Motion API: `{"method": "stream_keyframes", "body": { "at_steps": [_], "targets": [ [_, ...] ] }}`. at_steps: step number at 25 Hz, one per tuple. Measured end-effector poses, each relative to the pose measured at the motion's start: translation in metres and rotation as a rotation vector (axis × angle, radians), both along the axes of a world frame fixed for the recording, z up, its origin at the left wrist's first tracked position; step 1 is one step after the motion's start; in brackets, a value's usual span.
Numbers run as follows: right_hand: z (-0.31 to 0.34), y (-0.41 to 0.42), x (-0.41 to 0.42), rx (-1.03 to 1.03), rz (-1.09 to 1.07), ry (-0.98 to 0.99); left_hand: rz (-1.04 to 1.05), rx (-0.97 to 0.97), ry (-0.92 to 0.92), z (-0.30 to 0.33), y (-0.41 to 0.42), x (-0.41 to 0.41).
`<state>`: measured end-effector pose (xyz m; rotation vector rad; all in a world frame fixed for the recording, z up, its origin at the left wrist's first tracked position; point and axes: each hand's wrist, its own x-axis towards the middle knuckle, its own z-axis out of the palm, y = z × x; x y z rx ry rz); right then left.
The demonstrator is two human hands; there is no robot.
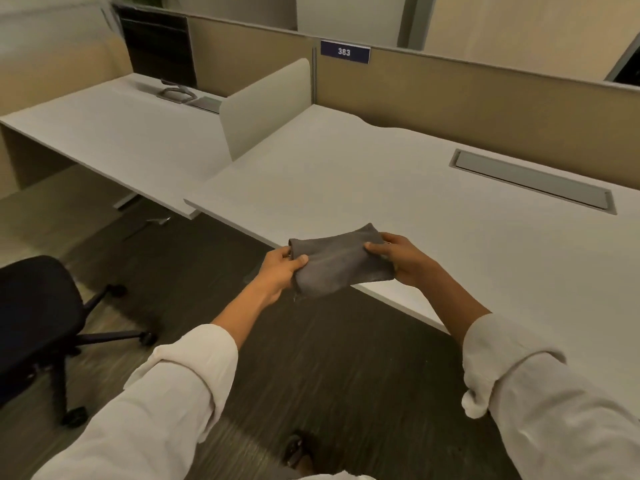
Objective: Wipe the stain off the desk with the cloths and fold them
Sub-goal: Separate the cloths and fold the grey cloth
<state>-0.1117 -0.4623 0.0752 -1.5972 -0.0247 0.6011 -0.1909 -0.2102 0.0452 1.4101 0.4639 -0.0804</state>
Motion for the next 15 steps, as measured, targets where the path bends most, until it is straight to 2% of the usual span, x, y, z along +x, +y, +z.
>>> {"method": "stream_keyframes", "body": {
  "at_steps": [2,6,10,15],
  "targets": [
    [-0.001,0.037,0.025,-0.147,0.059,-0.193,0.054,0.087,-0.021,0.002,0.028,0.016],
    [-0.002,0.105,0.07,-0.464,0.136,-0.544,0.186,0.113,-0.027,0.003,0.07,0.04],
    [-0.004,0.163,0.118,-0.5,0.241,-0.648,0.306,0.224,0.082,-0.004,0.11,0.068],
    [-0.024,0.233,0.19,-0.455,0.434,-0.745,0.413,0.224,0.124,-0.029,0.158,0.115]
  ]
}}
